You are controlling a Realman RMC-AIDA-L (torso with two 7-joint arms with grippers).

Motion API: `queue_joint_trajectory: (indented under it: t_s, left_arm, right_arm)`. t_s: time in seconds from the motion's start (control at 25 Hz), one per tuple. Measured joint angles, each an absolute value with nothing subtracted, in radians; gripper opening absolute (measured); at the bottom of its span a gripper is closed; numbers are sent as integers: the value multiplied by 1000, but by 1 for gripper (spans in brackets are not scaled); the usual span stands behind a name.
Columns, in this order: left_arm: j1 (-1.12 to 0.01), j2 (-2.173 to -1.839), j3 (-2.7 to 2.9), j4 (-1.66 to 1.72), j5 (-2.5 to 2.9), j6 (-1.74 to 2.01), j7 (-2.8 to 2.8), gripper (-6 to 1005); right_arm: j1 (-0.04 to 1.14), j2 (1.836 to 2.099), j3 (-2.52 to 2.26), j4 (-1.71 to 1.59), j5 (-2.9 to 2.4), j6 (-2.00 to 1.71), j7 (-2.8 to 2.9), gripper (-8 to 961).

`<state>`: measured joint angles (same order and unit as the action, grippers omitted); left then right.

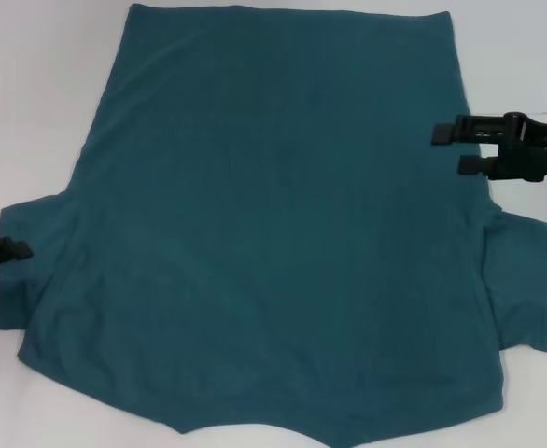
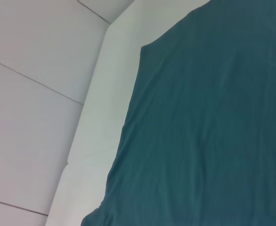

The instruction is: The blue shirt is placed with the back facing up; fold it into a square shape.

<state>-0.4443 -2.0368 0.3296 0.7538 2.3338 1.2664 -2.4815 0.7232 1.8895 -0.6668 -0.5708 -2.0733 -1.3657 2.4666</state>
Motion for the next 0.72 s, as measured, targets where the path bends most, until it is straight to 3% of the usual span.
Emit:
queue_joint_trajectory:
  t_s: [0.08, 0.48, 0.6, 0.72]
  left_arm:
    - [-445, -2035, 330, 755, 2339, 1267, -2480, 926]
    - [-458, -2030, 330, 758, 2372, 1267, -2479, 531]
    - [-459, -2029, 330, 759, 2374, 1267, -2476, 297]
    - [-459, -2029, 330, 759, 2380, 1265, -2474, 156]
  right_arm:
    - [720, 1889, -666, -571, -2072, -1368, 2467, 883]
    - [711, 1887, -664, -571, -2069, -1371, 2467, 883]
    - [710, 1887, -663, -571, -2069, -1371, 2467, 883]
    - [710, 1887, -663, -571, -2069, -1371, 2467, 883]
